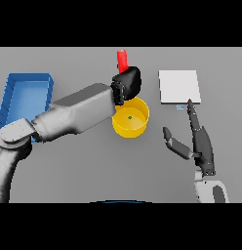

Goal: Pick up the red beaker and tilt it to pour out 1 green nut into yellow bowl. Pick up the yellow bowl and place it on the metallic measuring scale.

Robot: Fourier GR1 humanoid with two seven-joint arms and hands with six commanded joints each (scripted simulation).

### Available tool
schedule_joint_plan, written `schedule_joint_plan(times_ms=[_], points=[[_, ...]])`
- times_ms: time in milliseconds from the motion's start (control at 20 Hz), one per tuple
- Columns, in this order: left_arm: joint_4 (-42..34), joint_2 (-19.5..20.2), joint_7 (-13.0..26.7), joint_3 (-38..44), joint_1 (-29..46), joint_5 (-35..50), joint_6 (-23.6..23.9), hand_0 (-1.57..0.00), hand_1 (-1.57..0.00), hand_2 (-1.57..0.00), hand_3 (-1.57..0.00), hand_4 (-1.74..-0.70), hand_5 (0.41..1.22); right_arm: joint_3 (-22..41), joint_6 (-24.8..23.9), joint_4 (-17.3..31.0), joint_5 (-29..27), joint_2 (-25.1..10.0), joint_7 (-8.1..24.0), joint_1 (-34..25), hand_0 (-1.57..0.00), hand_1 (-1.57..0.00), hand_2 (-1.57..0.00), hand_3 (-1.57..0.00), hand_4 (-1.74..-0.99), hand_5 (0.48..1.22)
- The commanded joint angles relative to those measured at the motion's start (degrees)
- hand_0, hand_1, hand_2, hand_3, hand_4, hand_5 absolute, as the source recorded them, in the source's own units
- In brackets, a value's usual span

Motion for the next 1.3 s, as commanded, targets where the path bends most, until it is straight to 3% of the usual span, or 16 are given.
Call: schedule_joint_plan(times_ms=[0,200,250,500,600,650,800,900,1000,1100,1250], points=[[1.0,-0.5,-0.4,-0.8,-0.7,-0.3,0.2,-1.57,-1.57,-1.57,-1.57,-1.73,1.221,0.0,-0.6,0.4,0.6,0.2,0.6,-0.4,0.0,0.0,0.0,0.0,-1.16,0.635],[0.8,-1.0,-1.2,-4.1,-3.1,-0.7,0.0,-1.57,-1.57,-1.57,-1.57,-1.72,1.221,0.0,-0.4,0.2,0.0,0.5,-0.2,0.5,0.0,0.0,0.0,0.0,-1.154,0.635],[1.0,-0.3,-3.0,-4.5,-4.8,-0.5,0.6,-1.57,-1.57,-1.57,-1.57,-1.72,1.221,-0.2,-0.5,0.4,-0.3,0.6,-0.2,0.4,0.0,0.0,0.0,0.0,-1.152,0.635],[6.8,1.6,-3.7,-3.6,-13.6,1.4,3.0,-1.57,-1.57,-1.57,-1.57,-1.73,1.221,0.5,-0.3,0.8,-0.1,1.2,-2.0,0.2,0.0,0.0,0.0,0.0,-1.154,0.654],[9.7,3.8,-3.8,-1.3,-16.9,3.8,5.1,-1.57,-1.57,-1.57,-1.18,-1.73,1.221,0.1,-0.2,1.1,-0.2,0.7,-1.3,-0.7,0.0,0.0,0.0,0.0,-1.16,0.66],[12.8,4.2,-2.3,0.6,-18.7,5.3,5.9,-1.57,-1.57,-1.57,-1.26,-1.73,1.221,0.1,-0.2,1.3,-0.2,0.6,-0.9,-1.2,0.0,0.0,0.0,0.0,-1.16,0.663],[21.0,6.3,-1.0,8.5,-21.6,14.2,7.1,-1.57,-1.57,-1.57,-1.41,-1.73,1.221,0.0,0.6,2.2,-1.3,0.9,-1.7,-1.4,0.0,0.0,0.0,0.0,-1.156,0.658],[25.3,8.6,1.2,16.3,-22.2,23.1,7.4,-1.57,-1.57,-1.57,-1.47,-1.73,1.221,0.5,-0.7,2.4,0.8,0.8,-0.9,-1.7,0.0,0.0,0.0,0.0,-1.146,0.641],[28.7,11.8,3.7,23.4,-21.6,31.9,8.6,-1.57,-1.57,-1.57,-1.42,-1.74,1.221,0.5,-1.8,2.6,2.3,0.3,-1.3,-2.0,0.0,0.0,0.0,0.0,-1.144,0.633],[31.5,14.8,5.7,28.1,-19.8,39.0,11.0,-1.57,-1.57,-1.57,-1.39,-1.74,1.221,0.1,-0.6,2.7,0.2,0.6,-2.1,-1.9,0.0,0.0,0.0,0.0,-1.129,0.625],[34.8,18.9,6.4,34.5,-15.7,49.5,14.1,-1.57,-1.57,-1.57,-1.48,-1.74,1.221,0.0,1.2,3.0,-2.9,1.5,-3.0,-2.6,0.0,0.0,0.0,0.0,-1.083,0.625]])
